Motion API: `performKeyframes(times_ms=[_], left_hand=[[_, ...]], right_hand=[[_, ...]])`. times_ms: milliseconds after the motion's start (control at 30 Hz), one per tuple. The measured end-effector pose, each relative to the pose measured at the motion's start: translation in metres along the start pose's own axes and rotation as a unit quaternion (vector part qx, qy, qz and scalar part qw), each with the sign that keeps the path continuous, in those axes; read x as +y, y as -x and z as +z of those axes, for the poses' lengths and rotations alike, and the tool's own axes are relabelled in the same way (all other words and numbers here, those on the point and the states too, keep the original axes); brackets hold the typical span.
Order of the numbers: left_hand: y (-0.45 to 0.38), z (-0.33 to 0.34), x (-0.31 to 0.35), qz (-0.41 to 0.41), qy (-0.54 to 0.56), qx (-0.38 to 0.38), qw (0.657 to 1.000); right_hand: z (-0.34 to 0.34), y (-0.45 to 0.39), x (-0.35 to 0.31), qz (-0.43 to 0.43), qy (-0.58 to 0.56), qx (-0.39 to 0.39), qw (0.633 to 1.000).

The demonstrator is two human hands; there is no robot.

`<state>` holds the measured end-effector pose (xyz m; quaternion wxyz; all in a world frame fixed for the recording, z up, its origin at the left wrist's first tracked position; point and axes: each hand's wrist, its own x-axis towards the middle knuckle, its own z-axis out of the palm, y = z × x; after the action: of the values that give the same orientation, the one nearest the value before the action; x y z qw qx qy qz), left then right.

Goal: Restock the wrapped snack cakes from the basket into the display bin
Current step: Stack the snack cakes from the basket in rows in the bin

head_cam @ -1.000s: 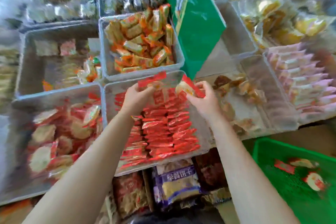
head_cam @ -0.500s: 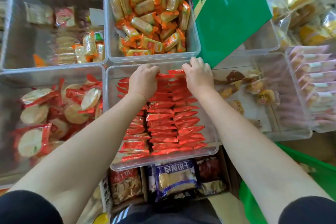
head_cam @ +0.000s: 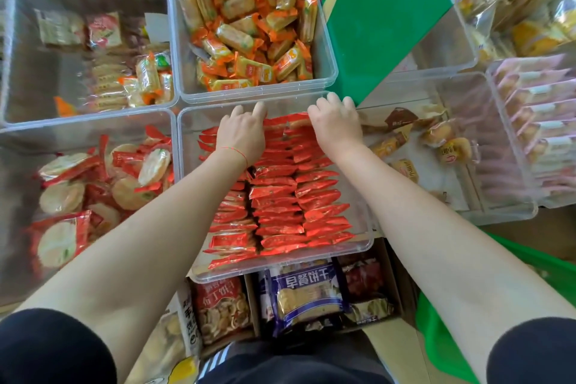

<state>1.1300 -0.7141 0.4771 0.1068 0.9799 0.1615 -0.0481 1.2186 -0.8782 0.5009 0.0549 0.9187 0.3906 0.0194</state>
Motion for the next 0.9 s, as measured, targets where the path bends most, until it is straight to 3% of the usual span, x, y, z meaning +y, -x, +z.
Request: performKeyframes(times_ms=[167, 300, 433, 700, 900], left_hand=[[0.010, -0.015, 0.004, 0.045, -0.045, 0.035, 0.997], [0.032, -0.005, 0.011, 0.101, -0.057, 0.026, 0.993], [0.041, 0.009, 0.010, 0.072, -0.070, -0.064, 0.993], [0.018, 0.014, 0.014, 0.061, -0.041, -0.131, 0.989], [0.027, 0.019, 0.015, 0.025, -0.015, -0.103, 0.994]], right_hand=[[-0.002, -0.013, -0.016, 0.014, 0.060, -0.034, 0.998], [-0.004, -0.005, -0.022, 0.000, 0.027, 0.010, 1.000], [0.002, 0.016, -0.031, -0.003, -0.027, -0.022, 0.999], [0.007, 0.020, -0.033, 0.043, -0.047, -0.059, 0.996], [0.016, 0.024, -0.034, 0.068, -0.049, -0.081, 0.993]])
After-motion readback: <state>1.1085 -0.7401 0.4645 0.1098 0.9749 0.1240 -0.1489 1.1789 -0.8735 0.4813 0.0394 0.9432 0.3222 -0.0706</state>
